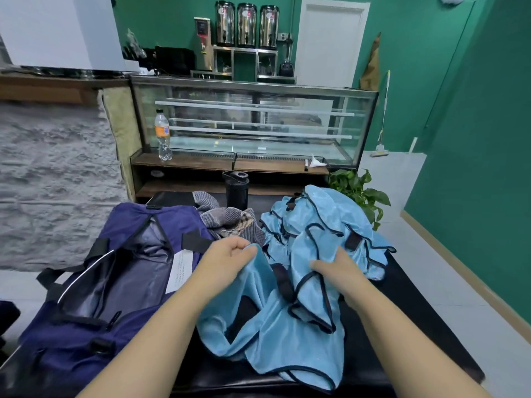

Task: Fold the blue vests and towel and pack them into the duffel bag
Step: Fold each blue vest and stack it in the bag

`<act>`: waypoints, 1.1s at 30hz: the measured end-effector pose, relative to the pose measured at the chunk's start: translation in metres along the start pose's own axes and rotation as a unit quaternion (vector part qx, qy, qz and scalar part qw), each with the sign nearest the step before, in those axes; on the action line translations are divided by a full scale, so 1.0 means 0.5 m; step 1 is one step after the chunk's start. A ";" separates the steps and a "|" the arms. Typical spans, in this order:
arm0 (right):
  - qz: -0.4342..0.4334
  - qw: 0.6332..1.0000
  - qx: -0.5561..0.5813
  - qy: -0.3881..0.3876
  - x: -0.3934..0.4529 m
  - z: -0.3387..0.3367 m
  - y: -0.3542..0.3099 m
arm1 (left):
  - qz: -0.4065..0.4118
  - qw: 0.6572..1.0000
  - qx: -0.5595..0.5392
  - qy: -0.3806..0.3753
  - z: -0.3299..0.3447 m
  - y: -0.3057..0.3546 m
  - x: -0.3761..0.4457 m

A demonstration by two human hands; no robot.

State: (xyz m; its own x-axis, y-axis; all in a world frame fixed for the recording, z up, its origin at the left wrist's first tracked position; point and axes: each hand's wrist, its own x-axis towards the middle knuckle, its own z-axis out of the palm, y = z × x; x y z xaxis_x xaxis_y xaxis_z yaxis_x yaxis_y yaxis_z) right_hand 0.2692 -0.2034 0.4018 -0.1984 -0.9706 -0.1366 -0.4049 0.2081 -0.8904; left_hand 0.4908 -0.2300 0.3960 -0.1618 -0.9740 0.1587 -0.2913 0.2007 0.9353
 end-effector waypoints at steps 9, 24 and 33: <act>-0.205 0.971 -0.038 -0.116 -0.061 0.075 -0.089 | 0.009 0.985 -0.170 -0.032 0.011 0.079 -0.002; -0.223 0.974 0.019 -0.024 -0.073 0.092 -0.106 | 0.053 0.968 -0.240 -0.059 0.012 0.114 -0.019; -0.152 0.972 0.174 -0.050 -0.070 0.058 -0.158 | -0.035 0.986 -0.152 -0.065 0.004 0.042 -0.060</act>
State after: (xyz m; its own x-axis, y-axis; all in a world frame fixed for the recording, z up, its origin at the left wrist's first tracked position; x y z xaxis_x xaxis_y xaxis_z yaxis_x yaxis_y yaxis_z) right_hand 0.3340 -0.1893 0.4644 -0.0228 -0.9914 0.1289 -0.1019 -0.1260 -0.9868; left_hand 0.4876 -0.1964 0.4104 -0.2762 -0.9587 0.0677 -0.0132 0.0742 0.9972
